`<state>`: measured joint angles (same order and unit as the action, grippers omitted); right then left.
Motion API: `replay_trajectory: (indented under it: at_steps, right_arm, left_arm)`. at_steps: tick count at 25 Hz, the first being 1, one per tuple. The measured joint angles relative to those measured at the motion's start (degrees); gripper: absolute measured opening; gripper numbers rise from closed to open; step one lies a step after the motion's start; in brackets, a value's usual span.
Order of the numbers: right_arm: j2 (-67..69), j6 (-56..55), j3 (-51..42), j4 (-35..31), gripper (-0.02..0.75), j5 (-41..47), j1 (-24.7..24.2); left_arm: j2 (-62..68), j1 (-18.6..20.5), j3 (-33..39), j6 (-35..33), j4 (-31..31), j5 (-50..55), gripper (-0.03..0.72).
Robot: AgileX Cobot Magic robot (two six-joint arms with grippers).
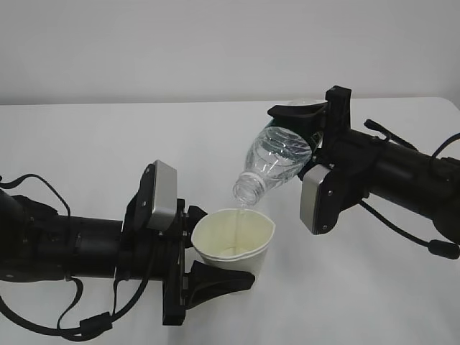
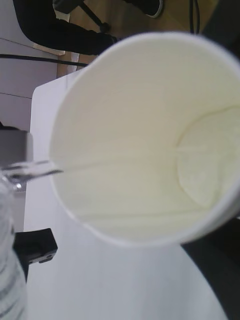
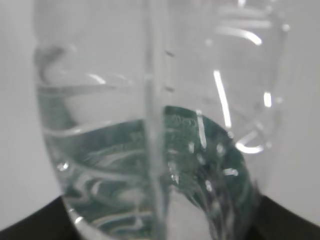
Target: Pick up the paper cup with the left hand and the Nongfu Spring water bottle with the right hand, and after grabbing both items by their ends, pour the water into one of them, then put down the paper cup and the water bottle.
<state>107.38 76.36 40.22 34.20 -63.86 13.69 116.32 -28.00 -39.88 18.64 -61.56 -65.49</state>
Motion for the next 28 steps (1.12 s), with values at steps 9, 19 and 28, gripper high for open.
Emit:
replay_trajectory:
  at_steps: [9,19,28]
  right_arm:
    - [0.00,1.07,0.00,0.00,0.415,0.00,0.00]
    - [0.00,1.18,0.00,0.00,0.415,-0.04,0.00]
    - [0.00,1.28,0.00,0.00,0.416,-0.13,0.00]
  left_arm:
    - [0.00,0.00,0.00,0.22,0.00,0.00,0.471]
    - [0.00,0.00,0.00,0.32,0.00,0.00,0.471]
    - [0.00,0.00,0.00,0.55,0.00,0.00,0.471]
